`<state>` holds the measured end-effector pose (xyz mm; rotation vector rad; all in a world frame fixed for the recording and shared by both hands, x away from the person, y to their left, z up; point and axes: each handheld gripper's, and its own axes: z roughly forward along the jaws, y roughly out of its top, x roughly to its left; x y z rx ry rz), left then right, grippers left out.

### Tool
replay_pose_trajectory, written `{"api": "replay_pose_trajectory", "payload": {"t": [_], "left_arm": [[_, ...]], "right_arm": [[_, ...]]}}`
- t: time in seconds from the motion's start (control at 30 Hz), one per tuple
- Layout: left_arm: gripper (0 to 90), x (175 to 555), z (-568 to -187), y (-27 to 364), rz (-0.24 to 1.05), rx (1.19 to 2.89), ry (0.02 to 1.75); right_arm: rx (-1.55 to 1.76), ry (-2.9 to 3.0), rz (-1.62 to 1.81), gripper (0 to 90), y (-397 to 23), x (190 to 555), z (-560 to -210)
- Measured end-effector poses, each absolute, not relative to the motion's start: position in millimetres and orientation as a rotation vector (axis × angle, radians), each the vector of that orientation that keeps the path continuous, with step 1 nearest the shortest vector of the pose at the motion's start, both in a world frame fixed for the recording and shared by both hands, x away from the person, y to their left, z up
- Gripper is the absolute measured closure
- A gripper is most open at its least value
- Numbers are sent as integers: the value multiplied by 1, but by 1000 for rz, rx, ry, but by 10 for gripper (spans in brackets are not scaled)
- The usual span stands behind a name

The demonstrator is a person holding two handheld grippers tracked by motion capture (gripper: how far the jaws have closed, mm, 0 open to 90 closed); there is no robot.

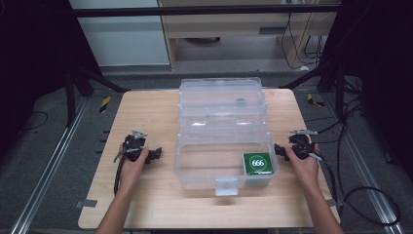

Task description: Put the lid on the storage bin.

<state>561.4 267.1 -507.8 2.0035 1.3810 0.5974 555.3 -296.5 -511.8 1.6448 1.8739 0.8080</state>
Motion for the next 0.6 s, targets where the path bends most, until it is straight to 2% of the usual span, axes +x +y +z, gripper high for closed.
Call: {"api": "replay_pose_trajectory", "payload": {"t": [0.17, 0.3, 0.37, 0.5, 0.6], "left_arm": [[0, 560, -507, 268, 576, 2031, 1344], [43, 552, -500, 270, 568, 2097, 1285], [43, 547, -494, 270, 560, 2113, 1255], [43, 531, -471, 265, 555, 2154, 1144], [43, 516, -444, 253, 552, 2207, 1032]], "right_arm": [[1641, 1878, 809, 6, -297, 555, -512], [1550, 1927, 776, 85, -300, 550, -506], [1486, 1934, 746, 64, -301, 543, -499], [1397, 1995, 710, 80, -304, 528, -478], [1302, 2068, 678, 100, -304, 515, -450]]}}
